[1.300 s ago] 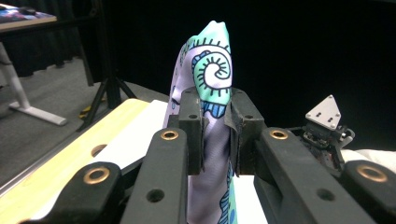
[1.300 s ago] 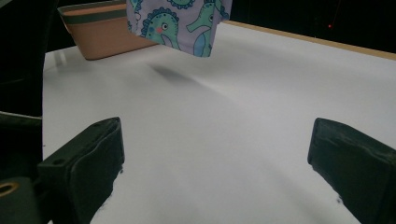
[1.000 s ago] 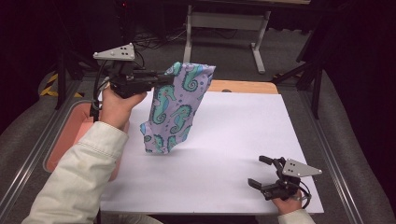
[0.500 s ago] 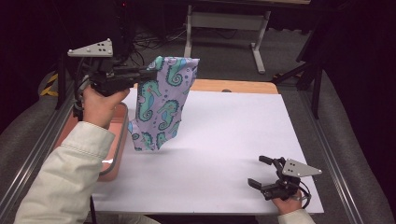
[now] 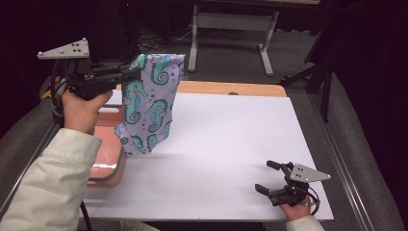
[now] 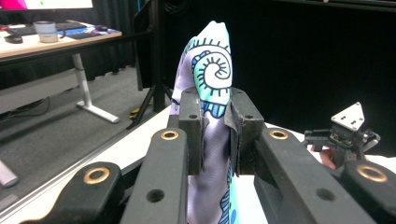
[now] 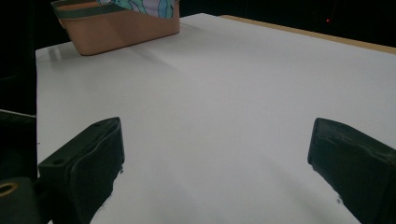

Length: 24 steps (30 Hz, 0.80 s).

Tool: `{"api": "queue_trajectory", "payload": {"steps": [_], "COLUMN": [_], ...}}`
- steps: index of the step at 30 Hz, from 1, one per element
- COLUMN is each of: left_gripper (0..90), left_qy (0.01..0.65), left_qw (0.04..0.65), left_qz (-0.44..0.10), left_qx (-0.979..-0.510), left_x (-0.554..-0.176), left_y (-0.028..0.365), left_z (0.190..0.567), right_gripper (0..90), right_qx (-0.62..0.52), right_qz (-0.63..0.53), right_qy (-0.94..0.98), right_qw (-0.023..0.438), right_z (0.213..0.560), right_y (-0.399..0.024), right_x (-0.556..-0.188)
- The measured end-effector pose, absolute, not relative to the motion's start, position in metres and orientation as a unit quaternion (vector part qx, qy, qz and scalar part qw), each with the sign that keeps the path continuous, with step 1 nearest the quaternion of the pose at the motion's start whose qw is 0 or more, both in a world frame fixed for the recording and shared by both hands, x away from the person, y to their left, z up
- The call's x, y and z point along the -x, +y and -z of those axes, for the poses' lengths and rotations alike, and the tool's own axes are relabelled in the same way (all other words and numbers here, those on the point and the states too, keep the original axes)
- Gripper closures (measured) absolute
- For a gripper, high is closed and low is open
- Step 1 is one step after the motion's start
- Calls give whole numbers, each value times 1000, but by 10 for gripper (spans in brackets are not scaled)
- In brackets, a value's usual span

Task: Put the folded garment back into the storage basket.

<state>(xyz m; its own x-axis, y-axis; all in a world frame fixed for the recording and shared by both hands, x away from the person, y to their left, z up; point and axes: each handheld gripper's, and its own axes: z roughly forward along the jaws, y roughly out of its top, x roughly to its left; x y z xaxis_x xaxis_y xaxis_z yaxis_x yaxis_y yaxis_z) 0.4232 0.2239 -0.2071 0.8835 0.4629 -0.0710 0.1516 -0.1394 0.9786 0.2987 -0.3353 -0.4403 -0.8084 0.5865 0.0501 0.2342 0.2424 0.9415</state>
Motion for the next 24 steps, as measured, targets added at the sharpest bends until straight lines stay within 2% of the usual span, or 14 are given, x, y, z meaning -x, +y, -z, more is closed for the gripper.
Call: {"api": "queue_trajectory", "payload": {"steps": [24], "left_gripper": [788], "left_qy": [242], "left_qw": [616], "left_qz": [-160], "left_qx": [-732], "left_x": [-396], "left_y": [279], "left_z": [209], "right_gripper": [41], "right_qx": [-269], "right_qz": [-552], "right_qy": [775], "right_qw": [151], "right_z": [443], "right_y": [-333], "right_x": [-303]}}
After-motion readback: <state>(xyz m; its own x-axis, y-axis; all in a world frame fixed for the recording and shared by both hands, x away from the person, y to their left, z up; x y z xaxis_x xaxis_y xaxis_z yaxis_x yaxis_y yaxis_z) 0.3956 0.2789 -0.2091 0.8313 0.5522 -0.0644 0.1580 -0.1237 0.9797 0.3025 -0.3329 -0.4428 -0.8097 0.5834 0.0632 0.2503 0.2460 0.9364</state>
